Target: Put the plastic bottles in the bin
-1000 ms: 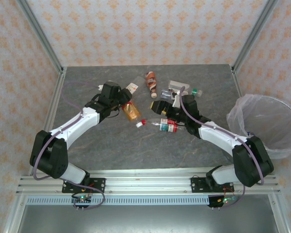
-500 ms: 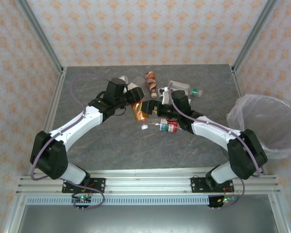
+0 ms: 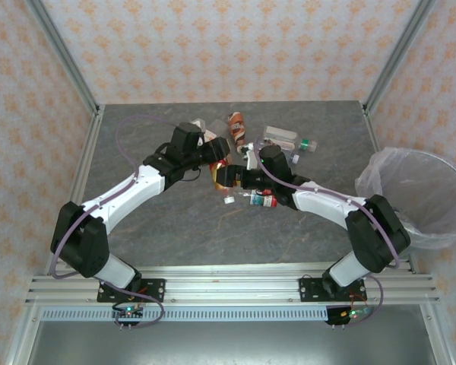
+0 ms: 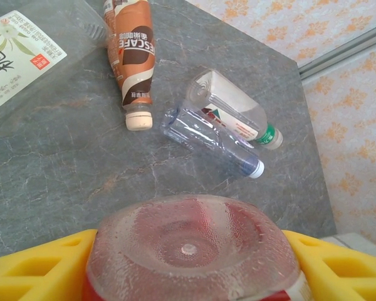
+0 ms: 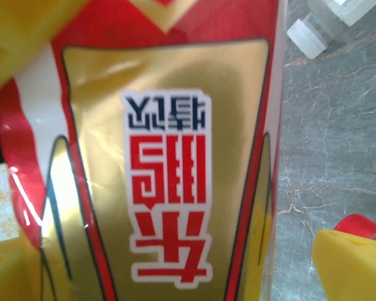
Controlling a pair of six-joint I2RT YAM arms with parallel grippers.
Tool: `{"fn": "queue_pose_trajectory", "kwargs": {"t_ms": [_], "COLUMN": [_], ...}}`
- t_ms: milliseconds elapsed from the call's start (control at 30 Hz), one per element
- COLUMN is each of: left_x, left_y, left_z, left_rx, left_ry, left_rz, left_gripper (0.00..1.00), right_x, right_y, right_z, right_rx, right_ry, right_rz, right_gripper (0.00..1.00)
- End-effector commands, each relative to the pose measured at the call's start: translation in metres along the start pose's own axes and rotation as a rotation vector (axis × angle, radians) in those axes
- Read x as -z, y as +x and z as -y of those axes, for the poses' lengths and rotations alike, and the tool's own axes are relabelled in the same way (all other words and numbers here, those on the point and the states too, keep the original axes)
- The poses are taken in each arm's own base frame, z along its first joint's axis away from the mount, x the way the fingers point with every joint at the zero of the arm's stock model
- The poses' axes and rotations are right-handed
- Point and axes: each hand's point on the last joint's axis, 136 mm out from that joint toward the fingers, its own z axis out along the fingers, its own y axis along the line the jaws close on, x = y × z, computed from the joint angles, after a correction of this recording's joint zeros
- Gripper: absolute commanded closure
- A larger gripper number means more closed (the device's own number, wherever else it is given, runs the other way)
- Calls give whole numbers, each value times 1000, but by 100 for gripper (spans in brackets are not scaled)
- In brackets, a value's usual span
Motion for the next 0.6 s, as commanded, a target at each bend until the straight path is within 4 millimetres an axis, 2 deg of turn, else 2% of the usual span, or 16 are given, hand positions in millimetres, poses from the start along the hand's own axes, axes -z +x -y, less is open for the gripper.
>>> {"fn": "queue_pose_trajectory", "kwargs": {"t_ms": [0,100,567], "left_x": [1,1,7], "left_y": [-11,-11,-11], "left_z": [20,23,30], "left_rx": [-10,-10,-13], "left_ry": [61,71,104], "left_rz": [27,26,28], "left_gripper": [32,32,32], "right_x": [0,0,5], "right_y": [-11,-11,-11], "right_z": [-22,-23,-28], "right_rx": [45,50,82], "right_ry": [-83,-84,-104], "right_rz": [17,25,35], "right_gripper": [4,14,40]}}
